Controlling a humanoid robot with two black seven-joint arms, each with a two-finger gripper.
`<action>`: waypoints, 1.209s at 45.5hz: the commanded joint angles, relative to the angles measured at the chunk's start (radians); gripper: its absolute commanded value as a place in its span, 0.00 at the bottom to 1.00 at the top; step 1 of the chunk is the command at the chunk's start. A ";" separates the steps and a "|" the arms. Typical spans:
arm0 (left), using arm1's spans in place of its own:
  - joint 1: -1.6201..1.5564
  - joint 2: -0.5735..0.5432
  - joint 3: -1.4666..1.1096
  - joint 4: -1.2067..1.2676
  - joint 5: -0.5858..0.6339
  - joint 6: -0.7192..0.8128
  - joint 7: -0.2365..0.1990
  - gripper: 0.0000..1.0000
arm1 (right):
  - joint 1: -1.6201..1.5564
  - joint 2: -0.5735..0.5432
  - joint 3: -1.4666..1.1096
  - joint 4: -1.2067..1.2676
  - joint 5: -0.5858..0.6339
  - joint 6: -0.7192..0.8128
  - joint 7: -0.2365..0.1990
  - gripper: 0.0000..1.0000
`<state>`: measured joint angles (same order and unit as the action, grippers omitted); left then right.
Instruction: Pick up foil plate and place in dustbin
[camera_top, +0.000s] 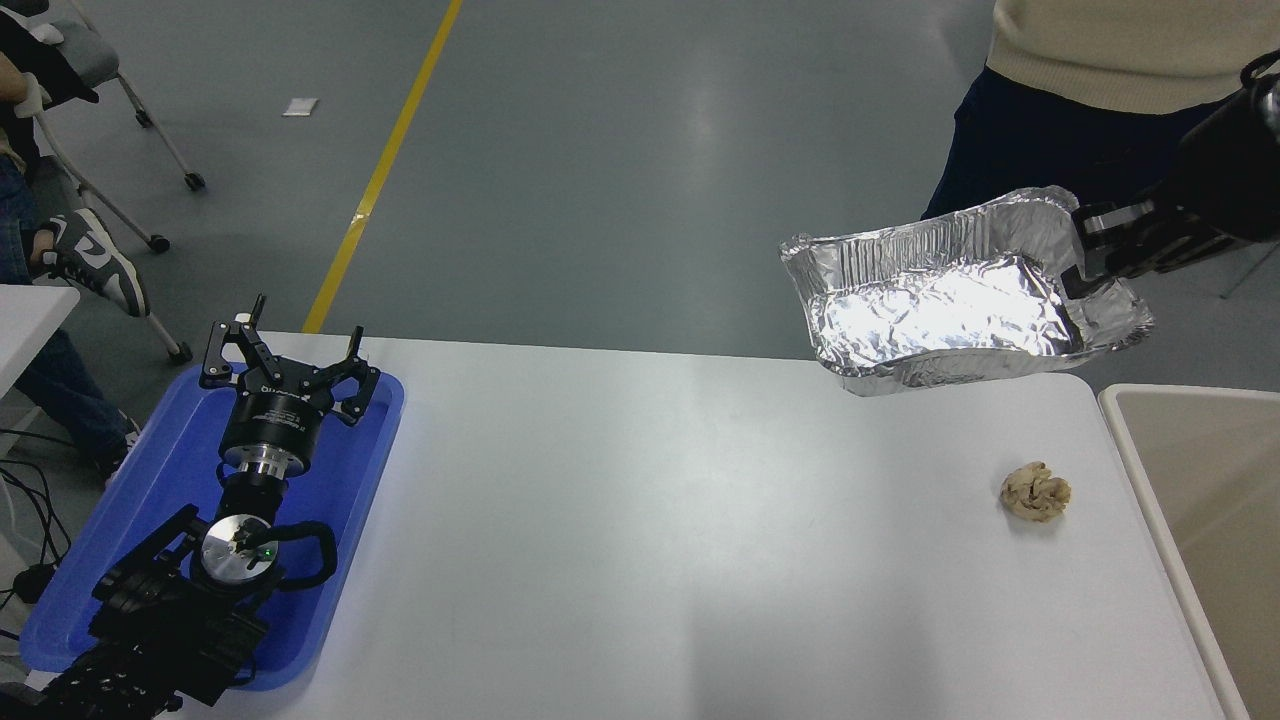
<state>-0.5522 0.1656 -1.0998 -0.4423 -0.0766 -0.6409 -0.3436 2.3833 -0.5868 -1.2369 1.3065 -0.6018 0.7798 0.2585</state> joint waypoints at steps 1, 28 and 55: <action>0.000 0.000 0.000 0.000 0.000 0.001 0.000 1.00 | -0.047 -0.067 0.010 -0.079 -0.053 0.006 0.002 0.00; 0.000 0.000 0.000 0.000 -0.002 0.001 0.000 1.00 | -0.648 -0.252 0.114 -0.737 -0.397 0.006 0.231 0.00; 0.000 0.000 0.000 0.000 -0.002 0.001 0.000 1.00 | -1.296 -0.242 0.102 -1.239 -0.274 -0.206 0.378 0.00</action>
<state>-0.5523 0.1656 -1.0998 -0.4417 -0.0775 -0.6397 -0.3435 1.3030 -0.8279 -1.1310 0.2128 -0.9395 0.6694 0.6062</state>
